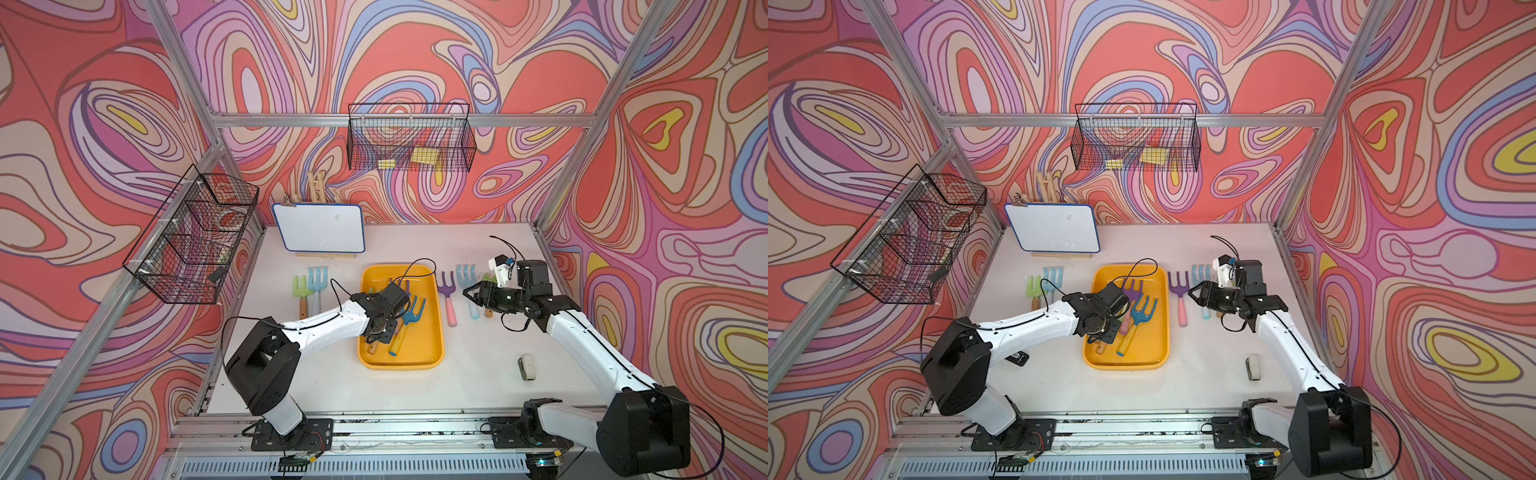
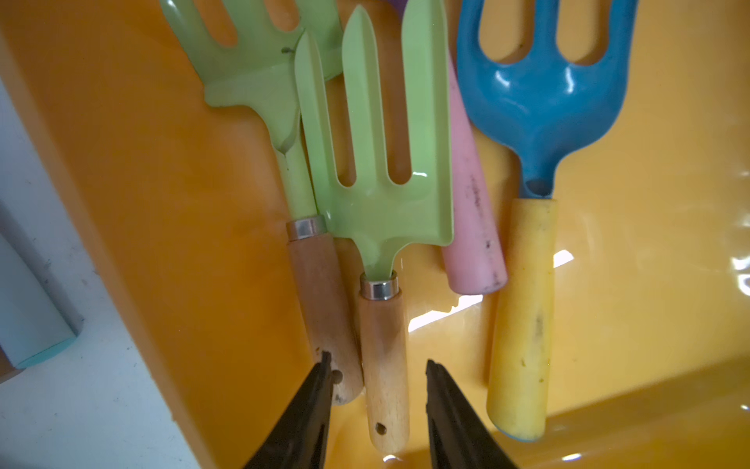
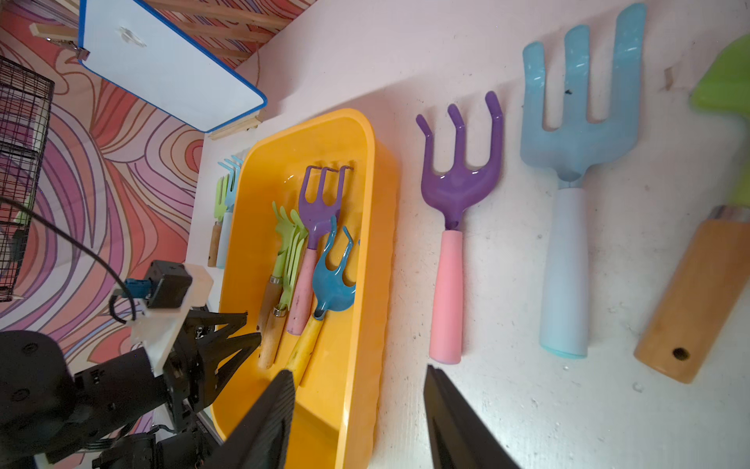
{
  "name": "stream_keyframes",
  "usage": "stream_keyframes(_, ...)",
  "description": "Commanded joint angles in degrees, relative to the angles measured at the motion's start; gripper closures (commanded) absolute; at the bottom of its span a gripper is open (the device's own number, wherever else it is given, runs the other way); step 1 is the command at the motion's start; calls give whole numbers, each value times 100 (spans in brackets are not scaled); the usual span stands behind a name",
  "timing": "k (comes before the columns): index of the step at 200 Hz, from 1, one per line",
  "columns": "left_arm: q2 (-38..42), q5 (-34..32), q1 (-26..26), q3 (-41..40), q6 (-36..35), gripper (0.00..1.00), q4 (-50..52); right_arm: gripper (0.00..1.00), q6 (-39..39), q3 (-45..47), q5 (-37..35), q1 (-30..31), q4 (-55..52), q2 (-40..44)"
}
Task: Take the hand rake out of the storage box
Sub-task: Pick up the rake from the storage box.
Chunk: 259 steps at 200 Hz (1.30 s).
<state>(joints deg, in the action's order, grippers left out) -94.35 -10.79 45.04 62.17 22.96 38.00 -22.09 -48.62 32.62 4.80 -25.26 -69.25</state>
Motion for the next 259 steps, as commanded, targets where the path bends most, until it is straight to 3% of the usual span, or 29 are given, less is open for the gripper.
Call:
stream_keyframes(1, -127, -138, 3, -57, 3, 54, -57, 44, -3, 62, 22, -6, 88, 72)
stream_keyframes(56, -581, 137, -8, 124, -95, 53, -252, 44, -13, 72, 57, -6, 91, 96)
stream_keyframes(86, -714, 144, -20, 98, -100, 62, -296, 44, -19, 71, 89, -6, 100, 96)
stream_keyframes(157, -1094, 310, -56, 100, -174, 71, -592, 44, -29, 94, 139, -6, 139, 86)
stream_keyframes(182, -937, 158, -56, 93, -134, 73, -558, 44, -26, 96, 136, -10, 153, 87)
stream_keyframes(216, -668, 49, -56, 271, -194, 84, -368, 44, -40, 107, 145, -10, 170, 87)
stream_keyframes(259, -321, -138, -56, 586, -300, 85, -65, 44, -33, 106, 144, -5, 178, 61)
